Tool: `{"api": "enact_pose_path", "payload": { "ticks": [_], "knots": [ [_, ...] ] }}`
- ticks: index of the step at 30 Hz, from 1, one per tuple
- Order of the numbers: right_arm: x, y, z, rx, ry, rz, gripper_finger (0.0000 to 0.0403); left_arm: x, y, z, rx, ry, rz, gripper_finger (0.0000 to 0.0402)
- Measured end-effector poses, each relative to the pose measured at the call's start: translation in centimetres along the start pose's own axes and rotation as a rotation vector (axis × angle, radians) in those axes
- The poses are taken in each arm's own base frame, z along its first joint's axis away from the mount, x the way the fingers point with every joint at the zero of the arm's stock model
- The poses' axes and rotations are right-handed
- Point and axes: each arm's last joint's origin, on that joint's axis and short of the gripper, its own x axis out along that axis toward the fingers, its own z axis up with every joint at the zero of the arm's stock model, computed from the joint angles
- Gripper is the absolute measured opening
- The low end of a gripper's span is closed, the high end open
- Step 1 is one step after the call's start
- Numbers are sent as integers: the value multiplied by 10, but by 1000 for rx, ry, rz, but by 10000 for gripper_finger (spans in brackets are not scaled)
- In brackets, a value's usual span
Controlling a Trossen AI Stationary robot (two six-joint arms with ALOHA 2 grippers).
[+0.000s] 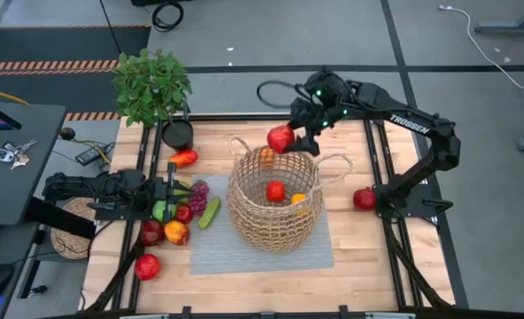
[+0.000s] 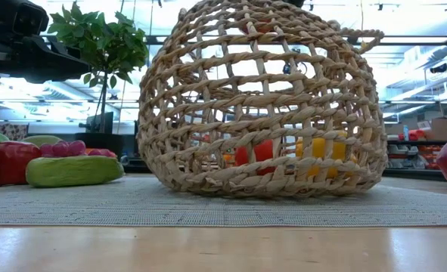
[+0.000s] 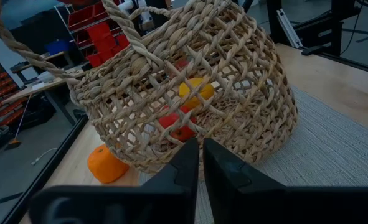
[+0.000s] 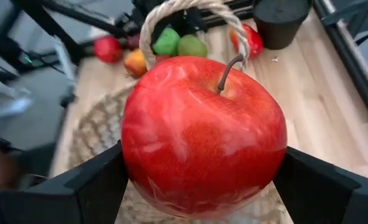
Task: Build produce basket
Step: Put the red apple into the brown basket
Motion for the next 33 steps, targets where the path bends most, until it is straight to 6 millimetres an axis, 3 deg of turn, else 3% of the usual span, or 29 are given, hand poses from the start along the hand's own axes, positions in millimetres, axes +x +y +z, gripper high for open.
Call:
{"api": "enact_pose_path", "payload": {
  "ticks": [5,10,19,23,33],
  "knots": [
    [11,23,1,-155,28,-157,360,0,0,0,0,0,0,36],
    [19,50,0,-435,69,-268,360,0,0,0,0,0,0,32],
    [26,87,0,-1135,175,-445,361,0,0,0,0,0,0,31],
    [28,99,0,-1403,213,-446,367,0,0,0,0,0,0,35],
    [29,112,0,-1643,232,-433,379,0,0,0,0,0,0,30]
  ]
}}
